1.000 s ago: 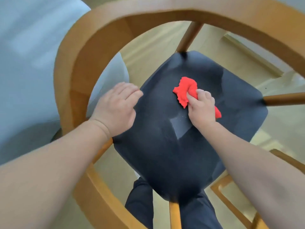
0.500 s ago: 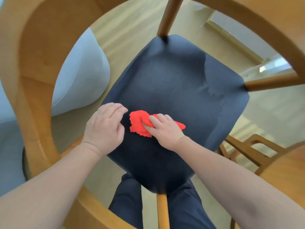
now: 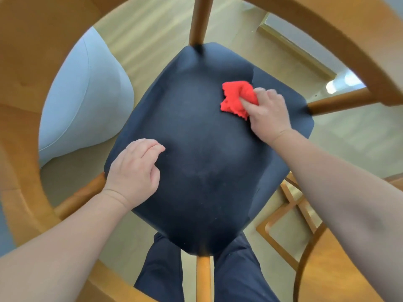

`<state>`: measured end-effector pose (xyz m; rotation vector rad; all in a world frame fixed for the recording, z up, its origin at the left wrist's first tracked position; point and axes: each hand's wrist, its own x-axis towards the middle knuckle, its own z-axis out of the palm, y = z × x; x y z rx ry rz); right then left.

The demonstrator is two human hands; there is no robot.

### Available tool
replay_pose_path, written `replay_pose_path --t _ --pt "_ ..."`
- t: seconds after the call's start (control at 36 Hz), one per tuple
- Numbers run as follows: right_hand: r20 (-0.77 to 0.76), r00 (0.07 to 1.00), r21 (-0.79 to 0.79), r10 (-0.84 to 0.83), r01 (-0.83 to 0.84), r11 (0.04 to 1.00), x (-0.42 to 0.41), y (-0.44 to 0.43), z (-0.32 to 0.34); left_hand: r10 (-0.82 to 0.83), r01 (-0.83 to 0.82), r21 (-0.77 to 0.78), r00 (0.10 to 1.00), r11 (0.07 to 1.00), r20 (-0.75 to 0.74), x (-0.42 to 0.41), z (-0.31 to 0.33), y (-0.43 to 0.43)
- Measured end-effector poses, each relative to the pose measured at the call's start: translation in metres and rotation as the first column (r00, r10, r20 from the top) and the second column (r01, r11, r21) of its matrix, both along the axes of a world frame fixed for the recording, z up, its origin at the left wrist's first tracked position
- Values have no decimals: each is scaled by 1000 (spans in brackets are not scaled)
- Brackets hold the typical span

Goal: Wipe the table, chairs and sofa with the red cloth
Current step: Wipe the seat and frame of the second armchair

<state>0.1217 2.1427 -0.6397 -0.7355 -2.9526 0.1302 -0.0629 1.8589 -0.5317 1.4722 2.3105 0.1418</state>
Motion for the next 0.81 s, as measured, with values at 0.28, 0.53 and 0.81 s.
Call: replay_pose_path --t 0.28,0.53,0.81 --pt "265 751 -108 -604 646 756 6 64 12 -41 41 -7 999 999 23 13 1 7" --pt "69 908 -176 -413 418 891 43 34 8 -99 100 -8 994 995 45 22 0 17" --pt "-7 932 -220 -363 353 909 77 -70 6 -219 211 99 973 972 76 45 -5 48"
